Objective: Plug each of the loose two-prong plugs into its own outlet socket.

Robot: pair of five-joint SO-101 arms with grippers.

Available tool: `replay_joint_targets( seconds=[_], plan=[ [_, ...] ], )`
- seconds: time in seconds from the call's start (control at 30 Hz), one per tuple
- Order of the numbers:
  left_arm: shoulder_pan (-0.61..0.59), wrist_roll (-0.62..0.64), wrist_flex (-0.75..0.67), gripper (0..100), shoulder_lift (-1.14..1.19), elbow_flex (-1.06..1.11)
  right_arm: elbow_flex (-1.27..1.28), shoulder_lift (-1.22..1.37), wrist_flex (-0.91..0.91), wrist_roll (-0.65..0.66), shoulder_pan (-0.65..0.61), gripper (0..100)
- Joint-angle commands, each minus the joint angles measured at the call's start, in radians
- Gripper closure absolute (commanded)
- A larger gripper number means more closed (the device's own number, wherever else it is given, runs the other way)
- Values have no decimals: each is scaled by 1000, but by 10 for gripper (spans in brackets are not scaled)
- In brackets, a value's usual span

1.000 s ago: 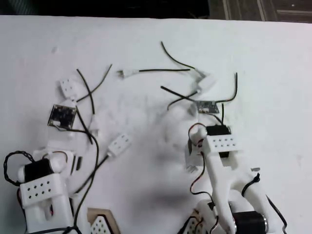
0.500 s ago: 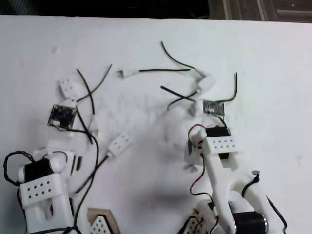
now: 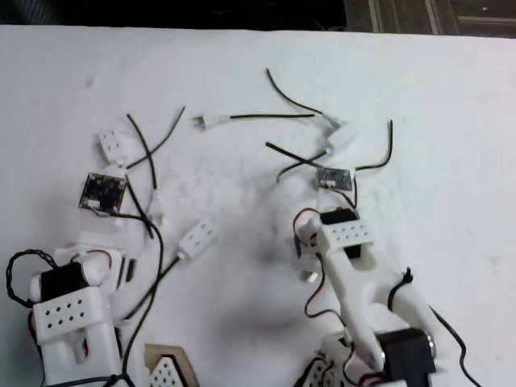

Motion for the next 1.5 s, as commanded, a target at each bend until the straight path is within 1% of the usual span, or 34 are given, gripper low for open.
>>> replay_joint_targets(
  seconds=[0.0, 0.07, 0.17, 0.27, 0.4, 0.63, 0.73, 0.83, 0.9, 1.0, 1.23, 1.47],
  plan=[
    [-7, 9, -14, 789, -15, 0, -43, 24, -13, -9, -22, 899],
    [-7, 9, -14, 789, -15, 0, -48, 24, -12, -5, -22, 918],
    [-7, 8, -14, 789, -15, 0, -49, 5, -12, 0, -22, 981],
    [-7, 8, -14, 789, -15, 0, -49, -42, 7, 37, -22, 979],
    [-7, 6, -14, 789, -15, 0, -49, -153, 94, 109, -22, 982],
    [-7, 5, -14, 789, -15, 0, -49, -463, 263, 345, -24, 982],
    [-7, 5, -14, 789, -15, 0, -46, -572, 300, 440, -47, 982],
    [-7, 5, -14, 789, -15, 0, -43, -619, 306, 493, -77, 982],
    [-7, 5, -14, 789, -15, 0, -43, -607, 297, 520, -101, 982],
    [-7, 5, -14, 789, -15, 0, -28, -539, 260, 597, -128, 982],
    [-7, 6, -14, 789, -15, 0, -23, -232, 154, 720, -147, 982],
    [-7, 6, -14, 789, -15, 0, -118, -2, 148, 755, -140, 977]
  ],
)
